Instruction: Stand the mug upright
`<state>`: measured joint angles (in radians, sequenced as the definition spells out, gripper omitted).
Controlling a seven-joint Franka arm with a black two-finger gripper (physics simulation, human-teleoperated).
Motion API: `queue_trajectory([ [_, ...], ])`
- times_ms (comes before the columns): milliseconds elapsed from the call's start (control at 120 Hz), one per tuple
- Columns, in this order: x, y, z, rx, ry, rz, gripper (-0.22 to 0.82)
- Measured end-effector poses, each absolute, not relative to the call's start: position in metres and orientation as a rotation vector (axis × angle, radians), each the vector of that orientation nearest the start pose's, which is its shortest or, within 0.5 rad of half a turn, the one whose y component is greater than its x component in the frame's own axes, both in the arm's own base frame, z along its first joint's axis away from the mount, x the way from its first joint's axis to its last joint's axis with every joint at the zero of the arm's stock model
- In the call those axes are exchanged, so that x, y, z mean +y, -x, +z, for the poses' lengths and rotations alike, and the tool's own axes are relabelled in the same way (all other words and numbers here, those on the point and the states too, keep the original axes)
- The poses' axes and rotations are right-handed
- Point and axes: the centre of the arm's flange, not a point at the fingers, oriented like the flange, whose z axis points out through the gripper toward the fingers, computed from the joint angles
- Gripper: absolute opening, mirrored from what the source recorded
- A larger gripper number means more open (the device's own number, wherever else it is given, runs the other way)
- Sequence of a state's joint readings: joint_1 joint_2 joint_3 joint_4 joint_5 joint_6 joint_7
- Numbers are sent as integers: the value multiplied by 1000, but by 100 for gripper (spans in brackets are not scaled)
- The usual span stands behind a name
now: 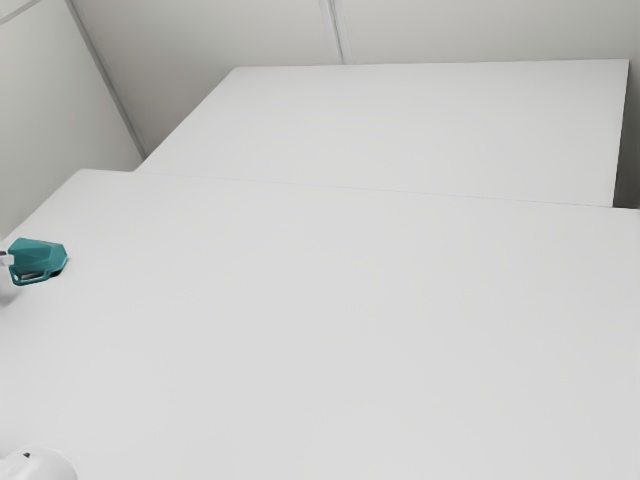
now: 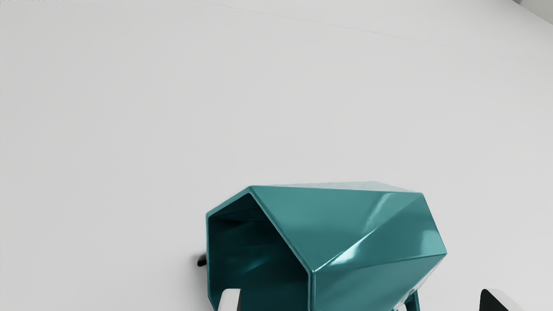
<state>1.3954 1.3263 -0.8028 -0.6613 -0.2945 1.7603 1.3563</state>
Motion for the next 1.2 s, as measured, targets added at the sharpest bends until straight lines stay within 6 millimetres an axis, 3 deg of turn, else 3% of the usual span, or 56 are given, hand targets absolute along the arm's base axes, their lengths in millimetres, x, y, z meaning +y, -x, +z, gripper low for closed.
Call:
queue_trajectory([
  [333,681,-422,259,281,3121,-1714,60],
  [733,662,-452,252,347,3102,-1812,60],
  [1200,650,-458,250,395,3135,-1881,58],
])
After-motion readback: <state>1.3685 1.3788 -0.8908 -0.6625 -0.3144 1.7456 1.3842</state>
